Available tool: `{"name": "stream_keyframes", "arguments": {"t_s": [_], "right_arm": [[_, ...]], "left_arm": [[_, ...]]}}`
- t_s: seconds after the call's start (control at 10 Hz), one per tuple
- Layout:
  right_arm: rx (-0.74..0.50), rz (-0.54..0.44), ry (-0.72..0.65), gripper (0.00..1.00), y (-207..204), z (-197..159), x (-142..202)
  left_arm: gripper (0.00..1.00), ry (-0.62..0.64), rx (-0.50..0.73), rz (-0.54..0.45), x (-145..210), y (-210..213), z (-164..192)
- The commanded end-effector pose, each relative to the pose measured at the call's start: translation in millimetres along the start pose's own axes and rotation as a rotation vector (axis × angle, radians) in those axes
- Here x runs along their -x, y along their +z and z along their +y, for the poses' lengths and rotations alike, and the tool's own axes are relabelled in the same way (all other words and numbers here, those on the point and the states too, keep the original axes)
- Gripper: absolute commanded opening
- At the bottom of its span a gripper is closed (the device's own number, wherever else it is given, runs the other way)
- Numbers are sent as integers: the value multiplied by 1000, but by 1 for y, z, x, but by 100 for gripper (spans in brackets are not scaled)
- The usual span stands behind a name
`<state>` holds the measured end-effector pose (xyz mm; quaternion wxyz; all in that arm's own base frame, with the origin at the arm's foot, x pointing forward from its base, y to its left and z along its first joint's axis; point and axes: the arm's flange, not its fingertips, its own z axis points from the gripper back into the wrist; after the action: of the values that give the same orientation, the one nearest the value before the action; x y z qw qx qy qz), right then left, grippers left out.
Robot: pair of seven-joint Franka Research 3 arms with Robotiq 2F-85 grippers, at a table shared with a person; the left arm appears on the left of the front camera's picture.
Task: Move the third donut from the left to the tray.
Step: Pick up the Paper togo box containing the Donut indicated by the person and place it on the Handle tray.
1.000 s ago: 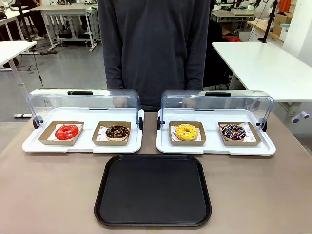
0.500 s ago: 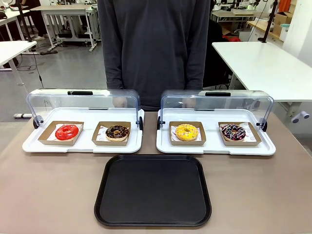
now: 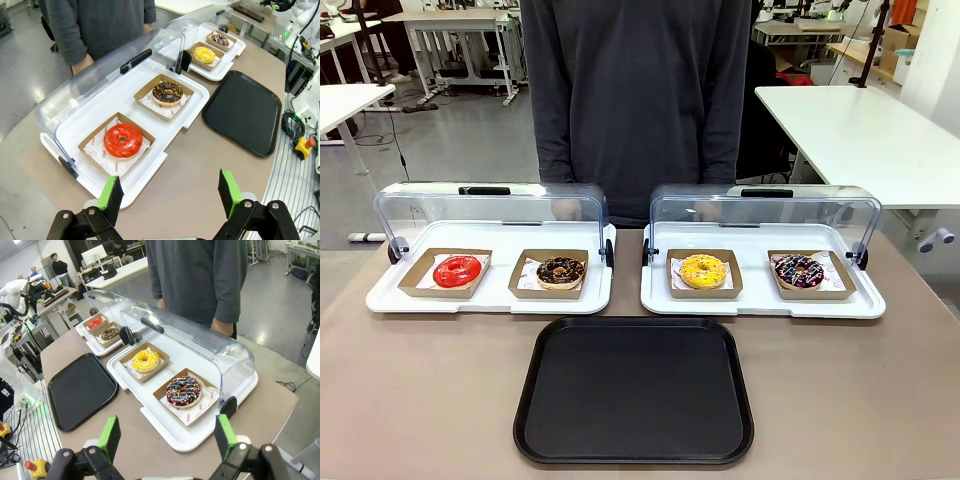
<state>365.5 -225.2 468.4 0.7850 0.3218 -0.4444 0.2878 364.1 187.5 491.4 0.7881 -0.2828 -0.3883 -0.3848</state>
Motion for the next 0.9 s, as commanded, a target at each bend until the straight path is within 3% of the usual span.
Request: {"name": "stream_keyframes", "arguments": {"t_s": [0.0,0.8], "right_arm": [[1,-27,15,100,-1,-3,-3],[1,-27,15,100,-1,-3,-3]], "left_arm": [[100,5,6,-2,-2,1,-1],[100,5,6,-2,-2,1,-1]]}}
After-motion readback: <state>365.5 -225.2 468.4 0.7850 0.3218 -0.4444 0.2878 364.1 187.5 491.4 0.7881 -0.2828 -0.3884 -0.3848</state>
